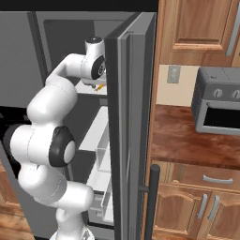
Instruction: Open the fridge, remove the peach, eggplant, and shrimp, and place them on any counter.
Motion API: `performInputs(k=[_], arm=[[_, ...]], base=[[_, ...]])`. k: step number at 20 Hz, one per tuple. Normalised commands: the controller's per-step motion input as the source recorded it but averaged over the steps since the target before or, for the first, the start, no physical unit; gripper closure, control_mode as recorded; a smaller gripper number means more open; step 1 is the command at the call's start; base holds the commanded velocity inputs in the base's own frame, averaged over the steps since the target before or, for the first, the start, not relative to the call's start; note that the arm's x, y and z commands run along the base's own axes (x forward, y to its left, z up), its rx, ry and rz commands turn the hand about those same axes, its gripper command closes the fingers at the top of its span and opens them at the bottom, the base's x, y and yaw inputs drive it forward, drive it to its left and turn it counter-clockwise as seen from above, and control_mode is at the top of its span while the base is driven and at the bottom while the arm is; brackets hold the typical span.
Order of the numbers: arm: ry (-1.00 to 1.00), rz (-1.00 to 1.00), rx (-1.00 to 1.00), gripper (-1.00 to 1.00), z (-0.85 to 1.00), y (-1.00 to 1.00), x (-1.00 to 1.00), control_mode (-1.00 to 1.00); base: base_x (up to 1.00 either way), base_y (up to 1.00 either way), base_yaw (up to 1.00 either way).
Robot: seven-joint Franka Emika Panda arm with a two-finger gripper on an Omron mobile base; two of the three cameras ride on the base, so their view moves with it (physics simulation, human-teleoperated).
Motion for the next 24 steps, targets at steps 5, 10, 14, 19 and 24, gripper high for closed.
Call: performInputs(k=[5, 10, 14, 19, 24], arm=[[-0.01, -0.06, 0.0, -1.0, -0.05, 0.0, 0.39, -1.0], [0.0, -0.06, 0.0, -1.0, -0.11, 0.0, 0.45, -1.0], [0.0, -0.06, 0.0, -1.0, -0.31, 0.0, 0.22, -1.0], [0.0, -0.06, 0.0, -1.0, -0.46, 0.0, -0.09, -1.0], [0.0, -0.04, 0.0, -1.0, -0.41, 0.01, -0.49, -1.0]], base=[[0.0, 0.0, 0.0], [0.0, 0.0, 0.0], [0.0, 0.0, 0.0], [0.0, 0.0, 0.0], [0.0, 0.0, 0.0]])
